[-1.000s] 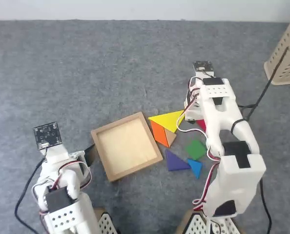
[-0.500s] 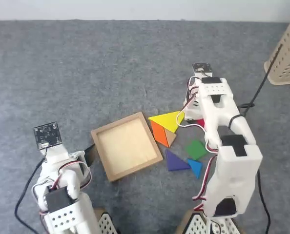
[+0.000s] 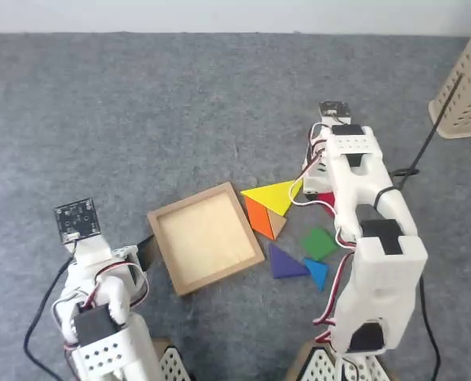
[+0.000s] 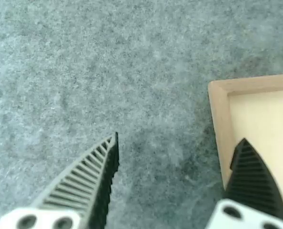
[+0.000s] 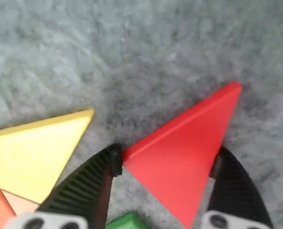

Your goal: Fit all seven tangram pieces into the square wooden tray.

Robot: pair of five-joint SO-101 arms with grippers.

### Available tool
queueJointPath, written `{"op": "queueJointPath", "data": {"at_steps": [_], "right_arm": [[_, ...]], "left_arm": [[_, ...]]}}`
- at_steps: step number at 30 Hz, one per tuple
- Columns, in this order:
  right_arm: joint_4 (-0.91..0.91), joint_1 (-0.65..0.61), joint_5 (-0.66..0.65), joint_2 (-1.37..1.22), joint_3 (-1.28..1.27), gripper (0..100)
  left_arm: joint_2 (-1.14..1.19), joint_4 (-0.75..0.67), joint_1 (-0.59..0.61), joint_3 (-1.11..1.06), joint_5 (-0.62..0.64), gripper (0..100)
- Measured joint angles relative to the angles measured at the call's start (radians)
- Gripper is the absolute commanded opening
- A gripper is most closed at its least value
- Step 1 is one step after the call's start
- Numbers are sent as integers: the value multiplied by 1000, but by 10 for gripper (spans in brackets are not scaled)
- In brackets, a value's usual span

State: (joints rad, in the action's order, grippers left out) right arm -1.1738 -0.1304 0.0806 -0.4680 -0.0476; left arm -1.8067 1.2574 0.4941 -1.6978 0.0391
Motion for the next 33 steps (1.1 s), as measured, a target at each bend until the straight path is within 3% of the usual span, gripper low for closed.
{"op": "queueJointPath", "data": {"at_steps": [8,16,21,24,33], "right_arm": [[-6,11,-2,52,-15,187],[40,-38,-28,284,-213,188],[44,-54,-32,339,-230,235],[46,-49,-25,338,-216,280],[-40,-21,-15,46,26,285]], "left_arm": [[0,0,0,0,0,354],[0,0,0,0,0,354],[0,0,0,0,0,354],[0,0,0,0,0,354],[0,0,0,0,0,354]]}}
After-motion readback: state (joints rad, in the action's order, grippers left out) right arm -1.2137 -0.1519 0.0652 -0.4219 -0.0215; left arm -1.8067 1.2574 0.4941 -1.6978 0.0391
